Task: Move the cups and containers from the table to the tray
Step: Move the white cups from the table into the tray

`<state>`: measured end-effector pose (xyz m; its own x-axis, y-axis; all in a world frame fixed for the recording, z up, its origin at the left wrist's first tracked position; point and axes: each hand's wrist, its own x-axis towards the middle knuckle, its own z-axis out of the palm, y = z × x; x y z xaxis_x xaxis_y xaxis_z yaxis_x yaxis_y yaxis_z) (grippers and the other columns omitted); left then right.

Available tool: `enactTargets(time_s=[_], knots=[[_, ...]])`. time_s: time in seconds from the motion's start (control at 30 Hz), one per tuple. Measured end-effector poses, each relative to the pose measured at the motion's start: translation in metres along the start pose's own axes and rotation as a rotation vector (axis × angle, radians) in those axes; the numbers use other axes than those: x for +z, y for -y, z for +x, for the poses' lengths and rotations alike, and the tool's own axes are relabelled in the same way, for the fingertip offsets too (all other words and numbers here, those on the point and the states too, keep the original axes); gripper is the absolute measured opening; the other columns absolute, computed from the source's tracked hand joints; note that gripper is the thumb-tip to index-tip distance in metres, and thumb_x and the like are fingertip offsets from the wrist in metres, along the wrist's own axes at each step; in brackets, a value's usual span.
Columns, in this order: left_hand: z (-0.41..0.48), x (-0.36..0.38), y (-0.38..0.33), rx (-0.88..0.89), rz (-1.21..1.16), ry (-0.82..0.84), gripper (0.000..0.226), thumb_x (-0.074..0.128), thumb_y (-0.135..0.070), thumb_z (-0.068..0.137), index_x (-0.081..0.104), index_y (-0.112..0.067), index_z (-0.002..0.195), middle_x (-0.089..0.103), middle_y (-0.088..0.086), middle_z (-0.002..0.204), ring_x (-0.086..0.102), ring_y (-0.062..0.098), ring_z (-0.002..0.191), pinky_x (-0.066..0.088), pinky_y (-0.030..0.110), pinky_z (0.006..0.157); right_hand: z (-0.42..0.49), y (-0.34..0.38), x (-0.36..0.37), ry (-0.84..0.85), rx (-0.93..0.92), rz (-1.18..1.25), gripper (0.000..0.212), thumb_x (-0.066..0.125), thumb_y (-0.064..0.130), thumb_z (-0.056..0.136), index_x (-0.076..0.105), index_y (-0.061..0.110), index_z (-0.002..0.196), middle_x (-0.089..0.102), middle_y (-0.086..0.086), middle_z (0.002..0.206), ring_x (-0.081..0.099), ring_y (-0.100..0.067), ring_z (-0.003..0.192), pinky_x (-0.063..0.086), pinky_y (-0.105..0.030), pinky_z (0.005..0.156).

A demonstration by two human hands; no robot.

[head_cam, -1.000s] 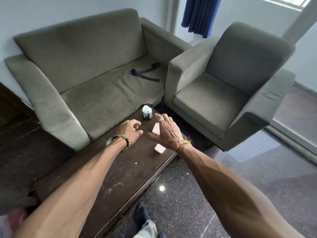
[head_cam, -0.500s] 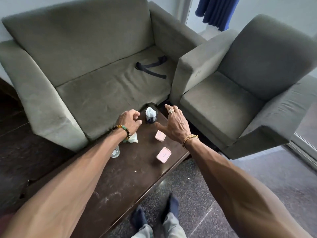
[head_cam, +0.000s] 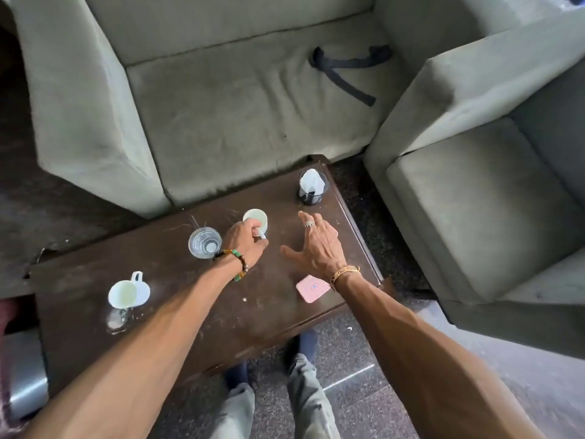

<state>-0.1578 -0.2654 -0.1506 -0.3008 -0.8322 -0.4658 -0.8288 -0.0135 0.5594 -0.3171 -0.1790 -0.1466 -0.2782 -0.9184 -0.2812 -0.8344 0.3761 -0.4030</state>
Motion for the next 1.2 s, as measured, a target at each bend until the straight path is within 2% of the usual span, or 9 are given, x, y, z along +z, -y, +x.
enactTargets(time_s=[0.17, 0.47, 0.6, 0.8, 0.9, 1.0, 1.07, 1.13, 1.2], knots=[[0.027, 0.034, 0.027, -0.135, -0.062, -0.027, 0.058, 0.071, -0.021, 0.083, 0.048, -0.009, 0.135, 0.058, 0.011, 0.132, 0.057, 0.027, 0.119, 0.045, 0.034, 0.101, 0.039, -0.01, 0.042, 0.12, -0.023, 0.035, 0.095, 0.069, 0.06, 0.079, 0.03, 0.012, 0.151, 0.046, -0.01, 0.134, 0.052, -0.03, 0.116, 0.044, -0.041, 0.099], [0.084, 0.084, 0.079, -0.335, -0.109, -0.027, 0.077, 0.058, -0.006, 0.083, 0.023, -0.015, 0.151, 0.04, 0.009, 0.151, 0.046, 0.026, 0.134, 0.037, 0.04, 0.112, 0.103, -0.011, 0.117, 0.287, -0.039, 0.083, 0.105, 0.073, 0.052, 0.08, 0.014, 0.01, 0.156, 0.032, -0.012, 0.153, 0.035, -0.031, 0.14, 0.036, -0.041, 0.114], [0.1, 0.097, 0.094, -0.364, -0.215, -0.009, 0.083, 0.055, 0.001, 0.08, 0.02, -0.02, 0.153, 0.037, 0.007, 0.154, 0.046, 0.026, 0.135, 0.039, 0.043, 0.111, 0.119, -0.008, 0.138, 0.294, -0.055, 0.086, 0.11, 0.078, 0.045, 0.077, 0.01, 0.013, 0.157, 0.029, -0.01, 0.155, 0.042, -0.031, 0.137, 0.044, -0.043, 0.105], [0.113, 0.111, 0.114, -0.342, -0.301, -0.03, 0.085, 0.056, 0.008, 0.074, 0.033, -0.029, 0.147, 0.051, 0.001, 0.145, 0.057, 0.026, 0.123, 0.048, 0.043, 0.103, 0.138, -0.003, 0.16, 0.301, -0.094, 0.105, 0.11, 0.08, 0.04, 0.077, 0.008, 0.019, 0.158, 0.034, -0.009, 0.153, 0.05, -0.032, 0.13, 0.048, -0.045, 0.099], [0.118, 0.117, 0.12, -0.335, -0.39, -0.052, 0.087, 0.052, 0.017, 0.07, 0.038, -0.026, 0.145, 0.059, 0.005, 0.135, 0.06, 0.027, 0.117, 0.051, 0.043, 0.099, 0.141, 0.001, 0.167, 0.228, -0.048, 0.147, 0.093, 0.078, 0.04, 0.08, 0.024, 0.02, 0.153, 0.044, -0.007, 0.145, 0.054, -0.031, 0.124, 0.049, -0.042, 0.095], [0.111, 0.118, 0.12, -0.321, -0.462, -0.066, 0.086, 0.05, 0.021, 0.068, 0.043, -0.023, 0.142, 0.06, 0.004, 0.132, 0.062, 0.017, 0.102, 0.052, 0.037, 0.097, 0.132, 0.002, 0.163, 0.172, -0.052, 0.136, 0.084, 0.079, 0.041, 0.078, 0.033, 0.021, 0.146, 0.05, -0.005, 0.136, 0.059, -0.03, 0.115, 0.053, -0.043, 0.087], [0.097, 0.113, 0.117, -0.285, -0.454, -0.053, 0.085, 0.048, 0.019, 0.066, 0.045, -0.025, 0.14, 0.062, -0.002, 0.124, 0.062, 0.011, 0.094, 0.054, 0.031, 0.091, 0.12, 0.001, 0.154, 0.16, -0.066, 0.127, 0.086, 0.08, 0.044, 0.076, 0.035, 0.019, 0.145, 0.051, -0.006, 0.135, 0.059, -0.029, 0.114, 0.055, -0.043, 0.088], [0.082, 0.103, 0.11, -0.25, -0.403, -0.009, 0.085, 0.047, 0.016, 0.067, 0.044, -0.027, 0.14, 0.061, -0.007, 0.117, 0.063, 0.012, 0.093, 0.055, 0.034, 0.089, 0.106, 0.002, 0.135, 0.165, -0.073, 0.108, 0.087, 0.081, 0.047, 0.075, 0.036, 0.017, 0.143, 0.053, -0.007, 0.134, 0.06, -0.029, 0.114, 0.054, -0.044, 0.091], [0.069, 0.086, 0.095, -0.231, -0.38, 0.017, 0.082, 0.049, 0.019, 0.069, 0.045, -0.02, 0.141, 0.062, 0.0, 0.12, 0.062, 0.016, 0.094, 0.055, 0.039, 0.09, 0.093, 0.007, 0.109, 0.171, -0.086, 0.076, 0.085, 0.08, 0.05, 0.075, 0.039, 0.017, 0.141, 0.055, -0.007, 0.131, 0.06, -0.028, 0.113, 0.053, -0.043, 0.092]])
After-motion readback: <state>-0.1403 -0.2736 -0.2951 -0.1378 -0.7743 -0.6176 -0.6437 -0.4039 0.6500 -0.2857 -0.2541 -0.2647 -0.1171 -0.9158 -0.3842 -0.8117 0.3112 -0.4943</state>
